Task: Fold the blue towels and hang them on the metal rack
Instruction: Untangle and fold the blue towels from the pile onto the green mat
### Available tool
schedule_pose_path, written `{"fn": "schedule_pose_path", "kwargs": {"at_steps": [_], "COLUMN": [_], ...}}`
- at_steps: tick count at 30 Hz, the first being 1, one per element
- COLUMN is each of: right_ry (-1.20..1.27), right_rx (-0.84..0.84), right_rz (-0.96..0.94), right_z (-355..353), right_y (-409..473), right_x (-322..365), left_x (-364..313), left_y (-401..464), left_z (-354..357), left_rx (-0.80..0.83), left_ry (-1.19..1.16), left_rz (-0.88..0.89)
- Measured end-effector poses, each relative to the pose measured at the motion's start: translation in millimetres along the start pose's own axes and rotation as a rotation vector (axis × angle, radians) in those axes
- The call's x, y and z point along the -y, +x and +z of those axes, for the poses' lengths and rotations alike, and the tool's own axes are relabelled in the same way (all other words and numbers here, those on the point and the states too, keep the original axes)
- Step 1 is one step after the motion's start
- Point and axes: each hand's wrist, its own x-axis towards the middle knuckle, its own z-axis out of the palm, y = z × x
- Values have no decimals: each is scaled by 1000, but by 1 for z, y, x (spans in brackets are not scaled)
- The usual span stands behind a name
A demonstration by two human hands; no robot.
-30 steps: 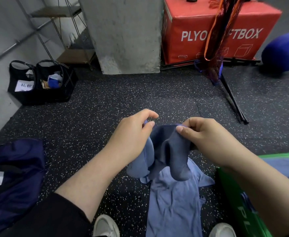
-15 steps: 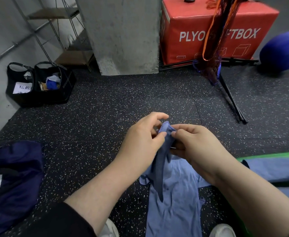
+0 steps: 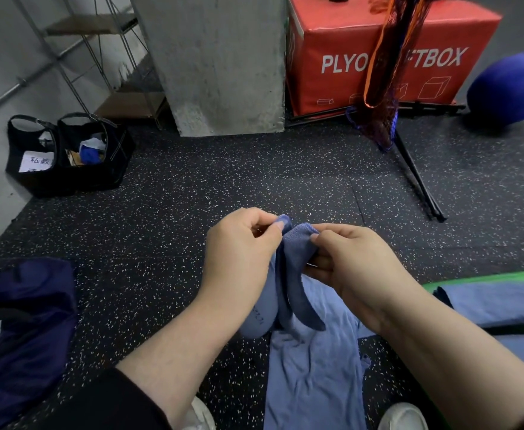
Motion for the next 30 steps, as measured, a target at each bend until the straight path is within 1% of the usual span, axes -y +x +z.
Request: {"fn": "schedule_pose_path", "kwargs": {"at_steps": [4, 8, 10, 11, 12, 14, 15, 17, 18, 20, 22, 24, 25, 26, 28, 30], "right_ry": [55, 148, 235, 235, 202, 82, -3, -287, -446, -664, -763, -833, -862, -882, -890, -875], "right_rx": [57, 55, 56, 34, -3, -93, -125, -134, -110, -24, 42, 80, 86, 77, 32, 34], "right_rz": [19, 60, 85, 85, 77, 53, 33, -51, -99, -192, -249, -271, -276, -282, -307, -314], "right_z": [2, 3, 1, -1, -3, -9, -12, -14, -15, -15, -16, -20, -23, -25, -31, -34], "right_y": [-1, 1, 1, 3, 3, 8, 10, 9, 8, 3, 0, -2, -2, -2, 0, 0], "right_x": [-1, -3, -2, -3, -3, -5, -5, -1, 3, 13, 21, 26, 27, 28, 29, 31], "left_x": [0, 6, 7, 7, 5, 1, 0, -1, 0, 3, 6, 7, 8, 7, 5, 4], "left_y": [-9, -9, -8, -9, -10, -12, -10, 0, 6, 15, 17, 14, 13, 12, 12, 11], "left_z": [8, 12, 12, 12, 11, 6, 2, -7, -11, -16, -15, -15, -16, -17, -19, -19], "left_rx": [69, 80, 152, 203, 252, 293, 263, 203, 244, 457, 646, 749, 769, 753, 657, 572], "left_ry": [30, 60, 109, 138, 150, 119, 102, 105, 148, 288, 388, 401, 388, 372, 311, 248], "left_rz": [116, 256, 312, 343, 359, 315, 284, 251, 239, 234, 213, 179, 164, 158, 162, 176]}}
